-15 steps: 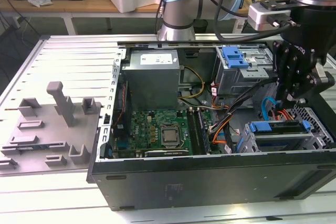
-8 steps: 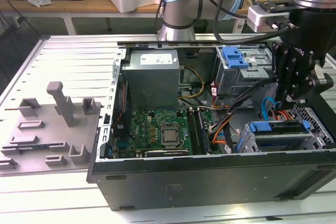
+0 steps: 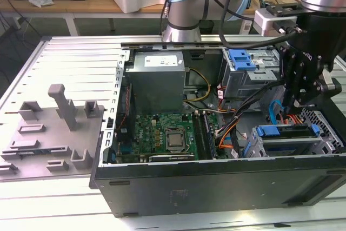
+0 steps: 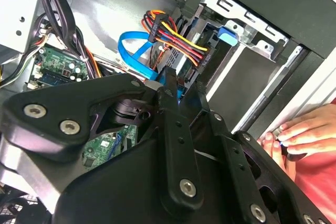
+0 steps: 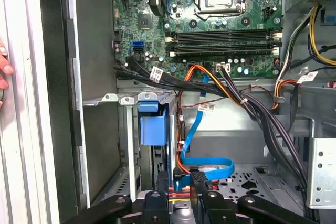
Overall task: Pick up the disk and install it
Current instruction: 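Insert the second disk wire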
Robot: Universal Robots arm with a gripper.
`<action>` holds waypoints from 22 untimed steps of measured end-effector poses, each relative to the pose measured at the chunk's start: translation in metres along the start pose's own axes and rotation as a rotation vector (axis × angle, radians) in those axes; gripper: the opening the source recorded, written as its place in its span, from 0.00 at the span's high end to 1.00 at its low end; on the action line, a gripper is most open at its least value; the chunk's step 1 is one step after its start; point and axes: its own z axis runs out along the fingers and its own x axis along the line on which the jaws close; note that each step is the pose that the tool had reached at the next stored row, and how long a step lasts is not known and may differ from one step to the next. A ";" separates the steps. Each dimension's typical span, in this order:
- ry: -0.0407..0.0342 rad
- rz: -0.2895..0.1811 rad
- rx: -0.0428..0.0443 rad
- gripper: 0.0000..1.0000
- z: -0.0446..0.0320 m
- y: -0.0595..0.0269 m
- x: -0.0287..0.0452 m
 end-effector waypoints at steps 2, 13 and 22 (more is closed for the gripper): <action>-0.0016 0.000 -0.0001 0.69 0.0002 0.0000 0.0005; -0.0182 0.002 -0.0006 0.84 0.0013 0.0002 0.0046; -0.0181 0.001 -0.0238 0.84 0.0021 -0.0023 0.0094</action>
